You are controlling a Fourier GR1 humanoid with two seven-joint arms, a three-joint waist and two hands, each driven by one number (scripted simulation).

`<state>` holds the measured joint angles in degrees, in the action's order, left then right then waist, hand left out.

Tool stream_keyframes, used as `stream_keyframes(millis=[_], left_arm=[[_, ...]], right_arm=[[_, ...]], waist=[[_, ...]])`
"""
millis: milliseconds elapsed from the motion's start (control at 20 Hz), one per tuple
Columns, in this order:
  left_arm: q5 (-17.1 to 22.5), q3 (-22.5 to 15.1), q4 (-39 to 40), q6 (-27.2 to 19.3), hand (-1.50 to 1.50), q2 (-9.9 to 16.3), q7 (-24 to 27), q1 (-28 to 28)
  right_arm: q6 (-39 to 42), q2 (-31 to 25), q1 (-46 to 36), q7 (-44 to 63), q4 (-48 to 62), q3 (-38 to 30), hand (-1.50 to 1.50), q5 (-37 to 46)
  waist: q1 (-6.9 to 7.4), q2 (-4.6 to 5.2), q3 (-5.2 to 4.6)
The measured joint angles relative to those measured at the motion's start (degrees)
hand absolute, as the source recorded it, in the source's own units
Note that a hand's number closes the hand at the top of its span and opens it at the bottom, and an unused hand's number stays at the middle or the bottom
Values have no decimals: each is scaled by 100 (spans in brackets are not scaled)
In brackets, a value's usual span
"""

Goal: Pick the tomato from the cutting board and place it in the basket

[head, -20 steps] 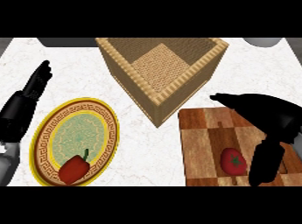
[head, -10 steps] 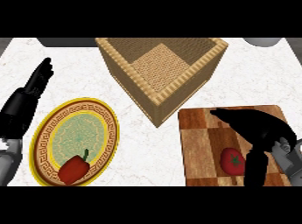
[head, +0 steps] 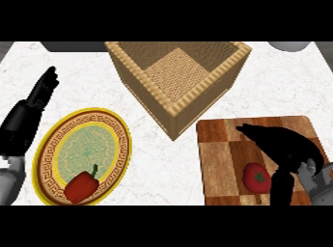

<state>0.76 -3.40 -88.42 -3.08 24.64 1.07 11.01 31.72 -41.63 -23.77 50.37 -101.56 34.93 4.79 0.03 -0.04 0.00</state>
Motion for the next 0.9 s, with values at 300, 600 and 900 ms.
stream_keyframes(millis=[300, 600, 900], left_arm=[[-73, 162, -170, 199, 0, -84, -46, -163], [-276, 267, -259, 293, 0, -253, -124, -143], [-442, 406, -43, 404, 0, -443, 18, -73]], right_arm=[[40, 387, 423, -266, 46, -149, -150, 797], [155, 733, 846, -414, 14, -444, -150, 1284], [241, 1109, 1149, -693, 215, -538, -150, 1918]], waist=[[5, 0, 1], [-1, -1, 0], [-4, 2, 0]])
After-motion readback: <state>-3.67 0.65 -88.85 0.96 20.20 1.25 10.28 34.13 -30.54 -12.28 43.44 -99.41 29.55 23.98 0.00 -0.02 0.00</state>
